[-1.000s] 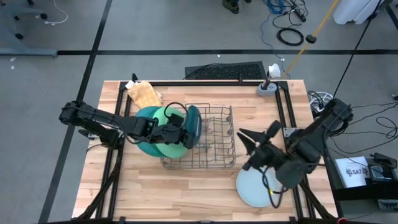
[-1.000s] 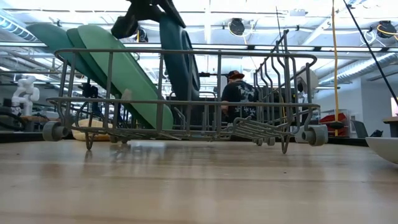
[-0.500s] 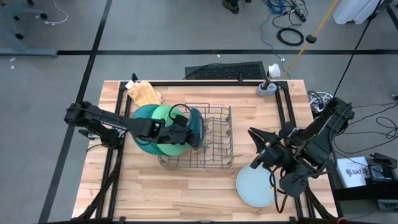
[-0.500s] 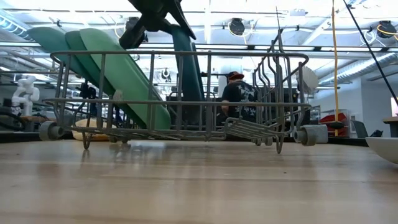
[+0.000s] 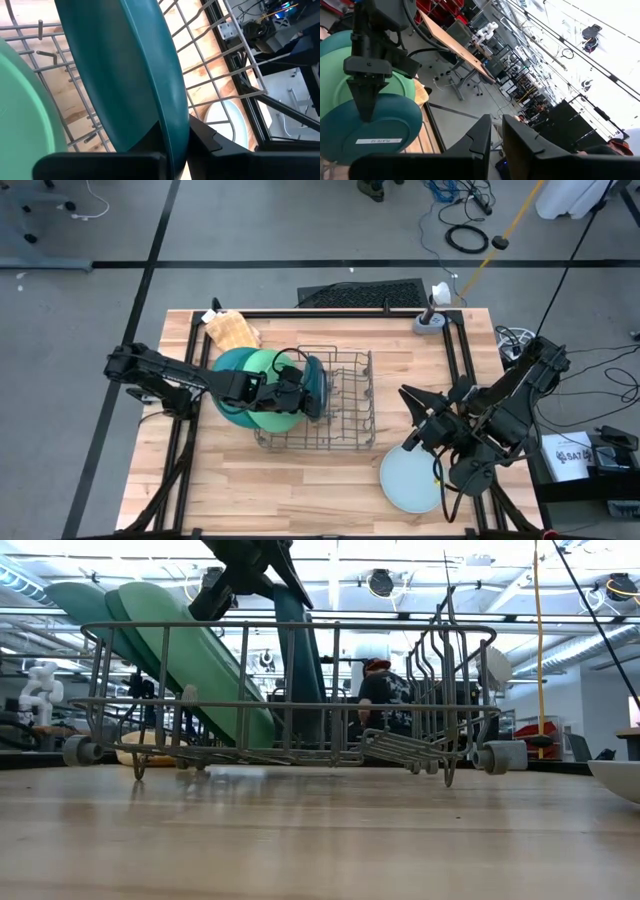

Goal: Sort dishes
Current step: Put the dark blue plate into the dishwasher rack, then put the light blue plate into the dishwasher rack

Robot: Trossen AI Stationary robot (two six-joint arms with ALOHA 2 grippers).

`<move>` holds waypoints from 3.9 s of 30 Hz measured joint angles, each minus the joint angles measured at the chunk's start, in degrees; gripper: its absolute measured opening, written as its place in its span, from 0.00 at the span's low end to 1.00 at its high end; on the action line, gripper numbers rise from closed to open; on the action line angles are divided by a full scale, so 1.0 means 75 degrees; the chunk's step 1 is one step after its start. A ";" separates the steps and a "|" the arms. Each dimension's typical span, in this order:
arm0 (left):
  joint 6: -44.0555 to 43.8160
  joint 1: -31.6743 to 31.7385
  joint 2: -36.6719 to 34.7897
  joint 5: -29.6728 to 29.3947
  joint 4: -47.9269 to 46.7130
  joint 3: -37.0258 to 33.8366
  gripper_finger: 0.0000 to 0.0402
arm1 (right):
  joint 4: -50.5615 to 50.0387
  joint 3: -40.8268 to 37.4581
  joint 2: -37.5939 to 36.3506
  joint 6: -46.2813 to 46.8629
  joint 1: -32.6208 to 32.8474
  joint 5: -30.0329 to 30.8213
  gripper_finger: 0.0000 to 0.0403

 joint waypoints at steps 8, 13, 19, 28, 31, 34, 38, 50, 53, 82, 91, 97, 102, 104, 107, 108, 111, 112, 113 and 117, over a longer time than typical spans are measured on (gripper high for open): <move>-0.0009 0.0000 -0.0082 0.0501 -0.0015 0.0000 0.21 | 0.0012 0.0003 0.0000 0.0003 0.0000 -0.0003 0.09; -0.0216 0.0000 -0.0417 0.0472 -0.0488 0.0012 0.30 | -0.0012 0.0003 0.0000 0.0098 0.0000 -0.0003 0.09; -0.0195 0.0000 -0.0693 0.0288 -0.0615 0.0012 0.33 | -0.0044 0.0003 0.0000 0.0140 0.0000 -0.0006 0.09; 0.1251 0.0000 -0.1011 0.0291 -0.0055 0.0012 0.33 | -0.0079 0.0003 0.0000 0.0277 -0.0062 -0.0047 0.09; 0.2257 -0.0013 -0.1029 0.0482 0.0415 0.0019 0.33 | -0.0079 0.0003 0.0000 0.0277 -0.0096 -0.0047 0.09; 0.3433 0.0007 -0.1027 0.0785 0.0780 0.0017 0.30 | -0.0075 0.0004 0.0000 0.0285 -0.0168 -0.0047 0.09; 0.4456 0.0244 -0.0944 0.1058 0.0680 0.0015 0.22 | -0.0068 0.0005 0.0000 0.0306 -0.0274 -0.0048 0.09; 0.7956 0.0772 -0.0912 0.1195 0.0609 0.0015 0.02 | 0.0586 0.0006 0.0000 0.0051 -0.0577 -0.0047 0.09; 0.8562 0.0893 -0.0890 0.1105 0.0615 0.0015 0.02 | 0.0828 0.0006 0.0000 -0.0087 -0.0682 -0.0050 0.09; 0.8137 0.0717 0.0431 -0.1177 -0.5968 0.2856 0.02 | 0.1564 0.0009 0.0073 -0.0322 -0.1381 -0.1487 0.09; 0.8578 0.0043 0.0206 -0.1733 -0.5491 0.3381 0.02 | 0.0390 0.0009 0.0105 0.1191 -0.1127 -0.3813 0.12; 0.9234 -0.0257 -0.0628 -0.1336 -0.3732 0.3175 0.03 | -0.1163 0.0009 0.0400 0.3963 -0.1058 -0.6193 0.22; 0.9265 -0.0367 -0.1168 -0.1032 -0.3251 0.2878 0.03 | -0.1838 0.0009 0.1240 0.5798 -0.1058 -0.8507 0.30; 0.9262 -0.0435 -0.1276 -0.1042 -0.3123 0.2709 0.03 | -0.1808 0.0009 0.1640 0.6286 -0.1058 -0.9318 0.32; 0.9270 -0.0510 -0.1361 -0.1046 -0.2761 0.2398 0.03 | -0.1648 0.0009 0.2244 0.7008 -0.0940 -1.0351 0.34; 0.9270 -0.0518 -0.1361 -0.1044 -0.2719 0.2348 0.03 | -0.1574 0.0009 0.2450 0.7219 -0.0901 -1.0656 0.34; 0.9413 -0.0517 -0.1361 -0.0970 -0.2579 0.2207 0.03 | -0.1309 0.0009 0.2974 0.7845 -0.0703 -1.1359 0.34; 0.9465 -0.0516 -0.1364 -0.0834 -0.2416 0.2149 0.03 | -0.1215 0.0009 0.3116 0.8060 -0.0633 -1.1486 0.34; 0.9550 -0.0516 -0.1364 -0.0719 -0.2250 0.2118 0.03 | -0.1111 0.0009 0.3249 0.8275 -0.0562 -1.1569 0.34; 0.9796 -0.0522 -0.1364 -0.0191 -0.1712 0.2053 0.03 | -0.0829 0.0006 0.3696 0.9092 -0.0333 -1.1620 0.34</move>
